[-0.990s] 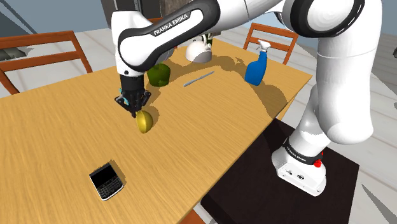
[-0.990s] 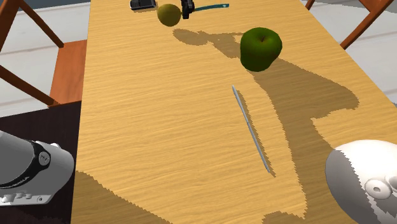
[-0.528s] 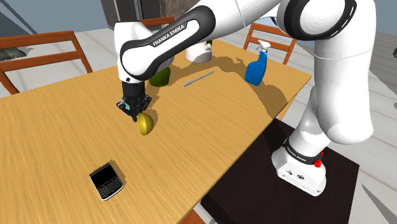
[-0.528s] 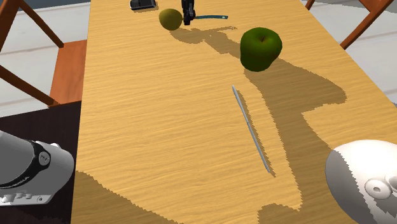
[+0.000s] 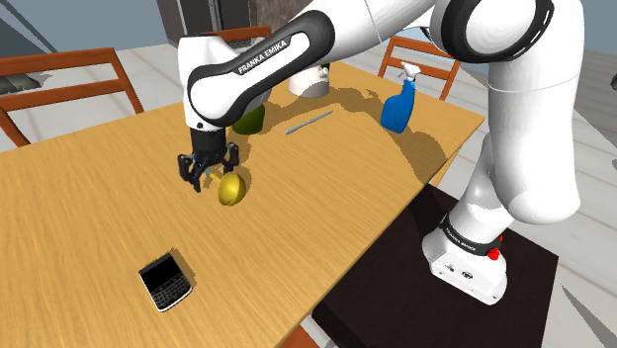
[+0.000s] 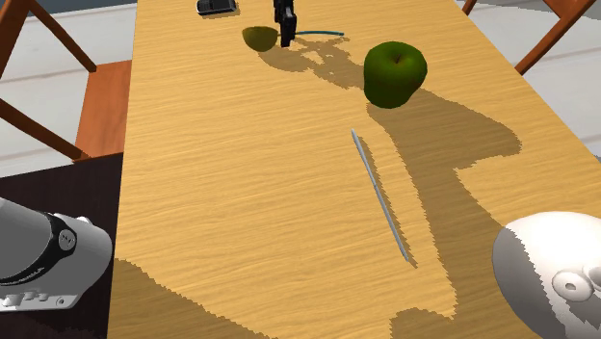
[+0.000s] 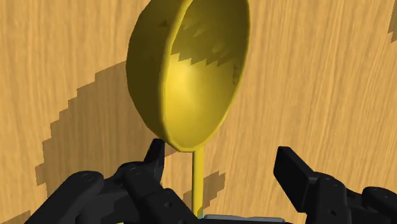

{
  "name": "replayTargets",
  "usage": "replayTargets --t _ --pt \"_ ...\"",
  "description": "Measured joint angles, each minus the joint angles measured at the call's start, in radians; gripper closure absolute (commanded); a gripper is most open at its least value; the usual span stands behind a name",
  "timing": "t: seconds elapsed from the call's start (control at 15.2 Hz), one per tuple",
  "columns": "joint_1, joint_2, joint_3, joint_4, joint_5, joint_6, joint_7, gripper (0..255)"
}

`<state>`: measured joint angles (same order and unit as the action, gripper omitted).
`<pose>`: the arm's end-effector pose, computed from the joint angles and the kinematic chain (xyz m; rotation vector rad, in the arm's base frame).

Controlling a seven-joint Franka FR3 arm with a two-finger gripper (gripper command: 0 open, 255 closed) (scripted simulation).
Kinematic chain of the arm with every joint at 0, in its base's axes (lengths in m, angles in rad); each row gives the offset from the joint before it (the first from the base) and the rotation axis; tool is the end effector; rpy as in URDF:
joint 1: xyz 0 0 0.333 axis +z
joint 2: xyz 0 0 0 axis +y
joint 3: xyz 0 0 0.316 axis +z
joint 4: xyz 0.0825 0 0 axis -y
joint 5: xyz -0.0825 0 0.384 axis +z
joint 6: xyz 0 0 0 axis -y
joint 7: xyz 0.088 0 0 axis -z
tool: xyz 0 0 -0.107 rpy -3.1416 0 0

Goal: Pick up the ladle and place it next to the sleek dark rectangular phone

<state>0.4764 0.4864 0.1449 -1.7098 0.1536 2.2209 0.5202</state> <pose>0.5487 0.3866 0.3147 -2.9638 0.0118 0.1189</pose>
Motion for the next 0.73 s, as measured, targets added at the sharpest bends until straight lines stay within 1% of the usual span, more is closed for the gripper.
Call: replayTargets --t 0.2,0.33,0.53,0.73 --pt "0.000 0.000 0.000 0.000 0.000 0.000 0.000 0" --pt "-0.006 -0.025 0.000 0.000 0.001 -0.026 -0.002 0" --pt "-0.011 -0.048 -0.002 0.040 -0.001 -0.088 0.002 0" --pt "-0.014 -0.059 -0.003 0.040 0.000 -0.100 0.000 0"
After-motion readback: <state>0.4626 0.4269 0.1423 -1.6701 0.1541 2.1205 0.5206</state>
